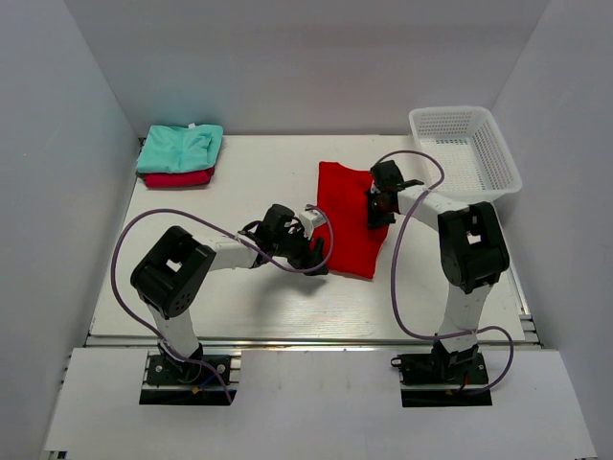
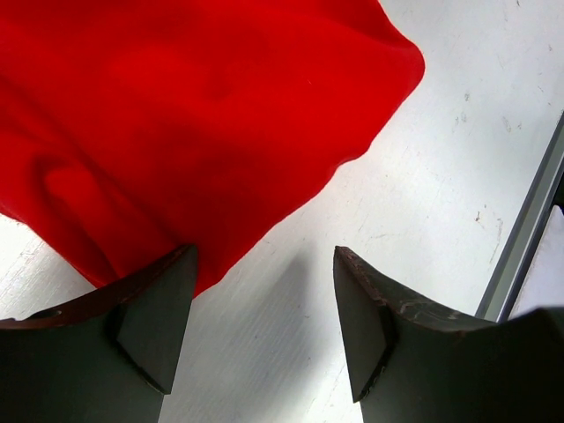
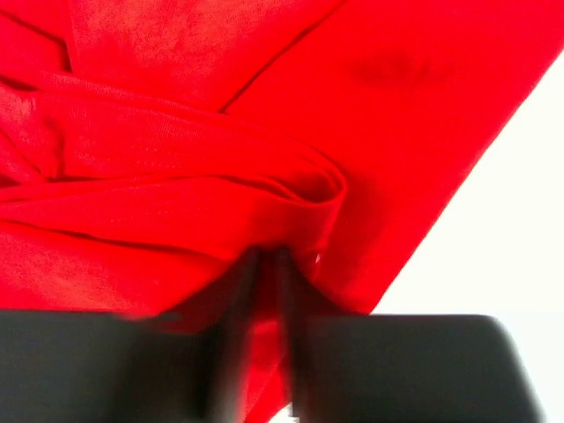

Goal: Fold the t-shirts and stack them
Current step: Fold the folded rectangular tshirt in 1/3 of the way

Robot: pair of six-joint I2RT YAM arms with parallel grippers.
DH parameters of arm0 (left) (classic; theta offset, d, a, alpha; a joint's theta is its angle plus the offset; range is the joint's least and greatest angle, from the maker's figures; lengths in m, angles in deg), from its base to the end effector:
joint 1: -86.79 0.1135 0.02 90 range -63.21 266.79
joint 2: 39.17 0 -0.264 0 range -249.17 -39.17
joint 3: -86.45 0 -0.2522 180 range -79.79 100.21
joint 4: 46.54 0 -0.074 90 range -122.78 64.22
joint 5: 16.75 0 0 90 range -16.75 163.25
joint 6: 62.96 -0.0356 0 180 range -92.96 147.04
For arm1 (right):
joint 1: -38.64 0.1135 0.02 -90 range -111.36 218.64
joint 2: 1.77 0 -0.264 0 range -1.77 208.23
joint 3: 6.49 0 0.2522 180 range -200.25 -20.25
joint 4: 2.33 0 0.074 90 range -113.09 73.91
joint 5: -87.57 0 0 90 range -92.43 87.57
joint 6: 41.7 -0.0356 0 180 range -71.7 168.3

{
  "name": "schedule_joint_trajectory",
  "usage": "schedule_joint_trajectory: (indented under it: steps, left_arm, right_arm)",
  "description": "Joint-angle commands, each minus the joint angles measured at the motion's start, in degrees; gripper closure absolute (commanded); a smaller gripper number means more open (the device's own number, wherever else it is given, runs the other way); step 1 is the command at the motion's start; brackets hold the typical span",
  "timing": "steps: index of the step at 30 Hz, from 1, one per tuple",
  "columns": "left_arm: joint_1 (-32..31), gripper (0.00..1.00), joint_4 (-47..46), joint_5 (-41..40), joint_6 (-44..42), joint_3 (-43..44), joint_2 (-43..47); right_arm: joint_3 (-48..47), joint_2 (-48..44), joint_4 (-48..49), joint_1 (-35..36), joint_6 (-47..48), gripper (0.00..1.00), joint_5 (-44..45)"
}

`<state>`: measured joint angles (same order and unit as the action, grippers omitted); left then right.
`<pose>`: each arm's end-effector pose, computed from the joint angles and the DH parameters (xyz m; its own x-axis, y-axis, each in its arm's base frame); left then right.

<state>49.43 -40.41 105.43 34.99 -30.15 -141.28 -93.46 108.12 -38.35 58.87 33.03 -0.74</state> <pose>0.2635 -0.2250 0.1405 -0.6676 0.3624 -0.6503 0.7284 0.4985 -0.4700 0.3744 0.1369 0.1697 -0.8627 -0.0374 -0.5044 -0.1080 0.9879 0.1115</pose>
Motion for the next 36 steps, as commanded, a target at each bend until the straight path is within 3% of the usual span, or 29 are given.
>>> schedule_joint_trajectory:
  steps: [1,3,14,26,29,32,34,35,36]
  left_arm:
    - [-0.4,0.27,4.9,0.9,-0.5,0.1,0.1]
    - [-0.4,0.28,4.9,1.4,-0.5,0.1,0.1]
    - [-0.4,0.29,5.5,1.4,-0.5,0.1,0.1]
    - [-0.4,0.3,6.1,3.1,-1.0,0.6,-1.6]
    - [-0.4,0.29,6.1,3.1,-1.0,1.9,-1.6]
    - [-0.4,0.25,6.1,3.1,-0.5,3.3,-0.9]
    - [-0.4,0.24,6.1,2.6,0.3,4.8,0.0]
    - [-0.4,0.19,7.8,1.0,1.5,6.3,1.6]
    - [-0.4,0.16,8.3,-0.2,2.2,6.3,2.6]
  right_arm:
    - [-0.3,-0.6,0.9,-0.3,0.8,0.85,0.9]
    - [-0.4,-0.1,1.4,-0.3,0.9,1.0,-0.4]
    - [-5.0,-3.8,1.1,-2.6,0.4,1.0,8.4]
    - [-6.4,-2.0,0.2,-4.5,5.7,1.0,1.2]
    - [-7.5,-1.8,-0.2,-4.4,6.7,0.71,-1.1]
    - [-7.1,-3.8,0.2,-4.4,7.0,0.61,-4.2]
    - [-5.9,-5.7,0.4,-4.3,7.3,0.48,-6.3]
    - [-5.4,-7.6,1.2,-4.1,7.4,0.1,-7.6]
    - [-4.8,-9.9,1.4,-4.1,7.3,0.1,-7.7]
